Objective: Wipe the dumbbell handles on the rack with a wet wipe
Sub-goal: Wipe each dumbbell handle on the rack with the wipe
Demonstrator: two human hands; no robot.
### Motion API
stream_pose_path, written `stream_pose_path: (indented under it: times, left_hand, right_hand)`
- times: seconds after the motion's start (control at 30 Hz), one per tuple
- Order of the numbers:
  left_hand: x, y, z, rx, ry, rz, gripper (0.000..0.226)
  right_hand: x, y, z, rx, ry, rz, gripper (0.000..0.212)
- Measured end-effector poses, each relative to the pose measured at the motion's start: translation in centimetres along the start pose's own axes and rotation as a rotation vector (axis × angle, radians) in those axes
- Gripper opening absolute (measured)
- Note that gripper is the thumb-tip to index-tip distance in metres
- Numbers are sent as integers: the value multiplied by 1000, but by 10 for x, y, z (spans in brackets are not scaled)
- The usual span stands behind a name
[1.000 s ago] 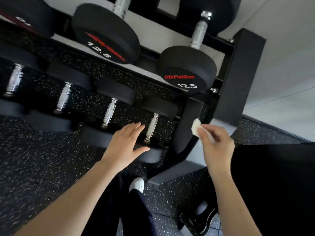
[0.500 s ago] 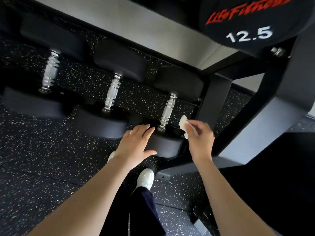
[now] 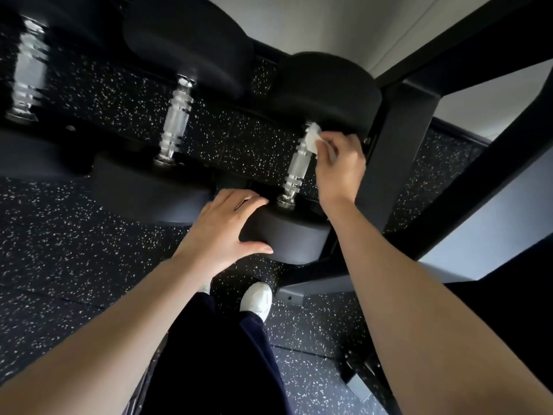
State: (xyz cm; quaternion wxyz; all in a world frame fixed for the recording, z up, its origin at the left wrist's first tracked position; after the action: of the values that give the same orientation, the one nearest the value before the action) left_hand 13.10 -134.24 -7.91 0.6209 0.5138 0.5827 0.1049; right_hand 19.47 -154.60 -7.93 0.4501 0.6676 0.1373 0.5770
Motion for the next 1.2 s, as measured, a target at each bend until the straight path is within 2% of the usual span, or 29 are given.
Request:
stream_pose_path:
  times: [0.17,0.27,0.47,0.6,0.7,0.77,0.9,1.2]
  left_hand:
    - [2,-1,-1,-27,-3,-41,76]
    - [1,-2,-2,-36,-7,-47,76]
    - [1,-2,-3,-28,11,-56,77]
    - [1,-3,-2,-31,3,-48,80]
    - [2,-3,-2,-42,3,-53,79]
    - [2,-3,-1,-47,-1,-61,78]
    - [2,-3,-1,-50,-9,-65,77]
    - [2,-3,-2,-50,-31,-55,74]
  right_hand:
    - [0,-13,3,-51,-4,27,12]
    - [-4,-15,6,-7,20,42,10]
    - [-20,-9,-6,324,114,86,9]
    - [-30,-7,-30,575,34,153,7]
    - [-31,-5,-33,648,-39,202,8]
    - [-29,-5,-33,632,-45,218,11]
    - [-30,-6,-34,470,-142,279,26]
    - [-18,-13,12,34,-318,433,16]
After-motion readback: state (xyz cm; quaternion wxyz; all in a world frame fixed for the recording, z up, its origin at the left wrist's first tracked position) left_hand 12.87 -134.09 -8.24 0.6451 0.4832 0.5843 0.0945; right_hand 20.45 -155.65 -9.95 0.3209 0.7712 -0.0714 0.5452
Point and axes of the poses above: each hand's wrist, its own z-axis towards the middle knuckle, its own y-axis out of the back of the hand, x = y × z, the point moved 2 cm from there along z, towards the middle knuckle
